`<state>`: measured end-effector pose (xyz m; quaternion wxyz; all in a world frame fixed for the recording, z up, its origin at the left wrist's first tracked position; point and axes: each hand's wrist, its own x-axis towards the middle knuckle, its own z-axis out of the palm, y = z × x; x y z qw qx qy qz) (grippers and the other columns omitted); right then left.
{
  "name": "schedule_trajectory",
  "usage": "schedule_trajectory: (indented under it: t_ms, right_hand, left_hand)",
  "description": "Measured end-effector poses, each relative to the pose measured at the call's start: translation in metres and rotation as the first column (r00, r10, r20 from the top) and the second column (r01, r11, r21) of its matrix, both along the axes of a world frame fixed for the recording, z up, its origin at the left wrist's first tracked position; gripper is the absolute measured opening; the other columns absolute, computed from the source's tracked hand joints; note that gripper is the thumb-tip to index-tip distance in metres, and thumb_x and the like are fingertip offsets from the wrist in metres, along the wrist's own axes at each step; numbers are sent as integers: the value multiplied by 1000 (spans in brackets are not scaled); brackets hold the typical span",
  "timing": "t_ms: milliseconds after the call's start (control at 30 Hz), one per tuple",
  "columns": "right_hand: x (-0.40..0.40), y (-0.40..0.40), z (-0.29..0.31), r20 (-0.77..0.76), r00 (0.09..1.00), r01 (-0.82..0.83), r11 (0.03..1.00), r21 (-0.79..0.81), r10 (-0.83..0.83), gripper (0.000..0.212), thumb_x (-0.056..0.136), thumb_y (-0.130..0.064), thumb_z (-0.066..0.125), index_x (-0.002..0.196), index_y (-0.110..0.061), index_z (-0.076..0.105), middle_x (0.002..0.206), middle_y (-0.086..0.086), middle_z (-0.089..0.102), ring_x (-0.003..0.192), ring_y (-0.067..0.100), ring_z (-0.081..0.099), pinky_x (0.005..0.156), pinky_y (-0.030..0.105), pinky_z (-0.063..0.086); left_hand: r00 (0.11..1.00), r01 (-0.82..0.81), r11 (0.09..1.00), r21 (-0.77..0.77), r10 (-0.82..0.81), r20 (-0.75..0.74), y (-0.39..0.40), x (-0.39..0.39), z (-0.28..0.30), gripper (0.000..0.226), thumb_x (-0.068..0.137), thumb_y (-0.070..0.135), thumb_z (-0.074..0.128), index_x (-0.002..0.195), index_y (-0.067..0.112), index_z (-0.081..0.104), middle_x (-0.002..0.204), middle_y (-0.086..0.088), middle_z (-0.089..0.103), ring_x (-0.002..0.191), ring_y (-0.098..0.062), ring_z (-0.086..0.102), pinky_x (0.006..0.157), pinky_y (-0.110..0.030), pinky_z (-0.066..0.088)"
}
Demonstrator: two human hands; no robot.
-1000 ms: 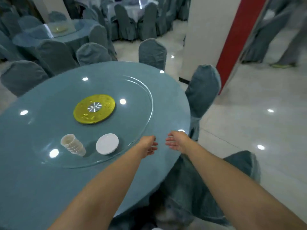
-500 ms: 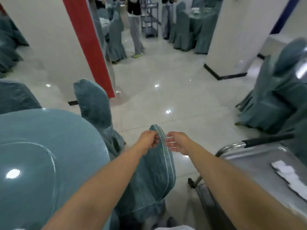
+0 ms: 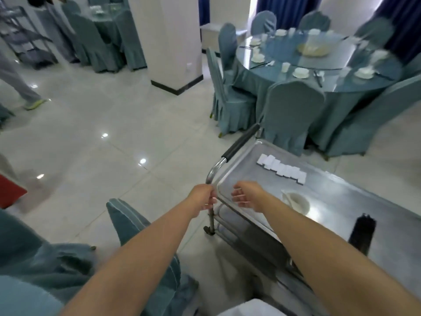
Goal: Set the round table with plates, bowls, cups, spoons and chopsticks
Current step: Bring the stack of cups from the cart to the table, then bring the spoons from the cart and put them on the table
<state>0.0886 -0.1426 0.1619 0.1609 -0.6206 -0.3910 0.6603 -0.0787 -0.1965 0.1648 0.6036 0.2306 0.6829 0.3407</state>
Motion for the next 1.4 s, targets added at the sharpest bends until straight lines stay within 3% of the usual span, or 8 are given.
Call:
schedule_trajectory:
  t_ms: [233,467,633,700,833,1000,1267,1400]
  right_hand:
    - [114,29,-23,44,981,191,981,-18,-190,12,92,-17,52,99,-10,58,80,9,61,64,21,61,59,25,40]
    - [206,65,-51,49,959,283,955,-87,-280,17,91,-15,55,101,-3,62,86,13,61,67,23,60,61,28,45]
    - [246,91,-82,88,944,327,936,-134,-317,19,90,-16,55,103,-4,63,83,11,64,60,20,61,58,27,48]
    - [255,96,-93,106,944,327,932,-156,-313,20,90,-17,55,104,-5,64,82,10,65,61,20,62,58,26,49]
    - [269,104,-113,120,944,325,926,-193,-306,21,91,-19,55,103,-5,64,88,12,67,65,21,63,61,29,49]
    - [286,112,-131,168,943,319,923,-214,-287,17,89,-17,56,94,-3,63,80,13,66,58,21,56,54,27,42]
    - [284,115,-147,203,943,301,935,-189,-262,9,84,-11,56,78,-4,60,66,11,61,48,19,50,46,24,34]
    - [278,118,-147,211,942,295,944,-147,-261,8,82,-9,56,75,-5,59,65,10,59,47,19,48,44,24,33]
  left_hand:
    - [990,116,989,-88,-122,-70,55,98,-23,12,95,18,47,92,13,58,83,-4,60,63,-16,56,60,-25,43]
    - [969,240,963,-125,-246,-34,105,178,-51,10,94,19,51,98,13,57,89,-5,60,68,-17,56,63,-27,43]
    - [939,292,946,-139,-311,-147,143,229,-80,9,94,12,49,95,10,57,91,-11,59,72,-21,57,66,-32,50]
    - [912,309,940,-142,-336,-236,154,243,-89,10,93,11,51,99,11,59,94,-14,61,77,-25,61,69,-36,55]
    - [834,391,903,-179,-430,-346,171,260,-112,38,91,14,56,129,9,55,118,-20,64,106,-34,64,94,-45,53]
    - [654,538,810,-232,-575,-491,186,265,-131,41,93,27,57,132,12,57,131,-13,60,121,-29,56,103,-32,43]
    - [587,586,781,-216,-593,-552,193,266,-147,24,90,30,64,106,12,69,109,-8,69,102,-24,63,85,-28,46]
    - [591,595,776,-209,-599,-540,197,261,-145,21,87,27,67,99,10,70,98,-10,72,94,-26,66,85,-32,51]
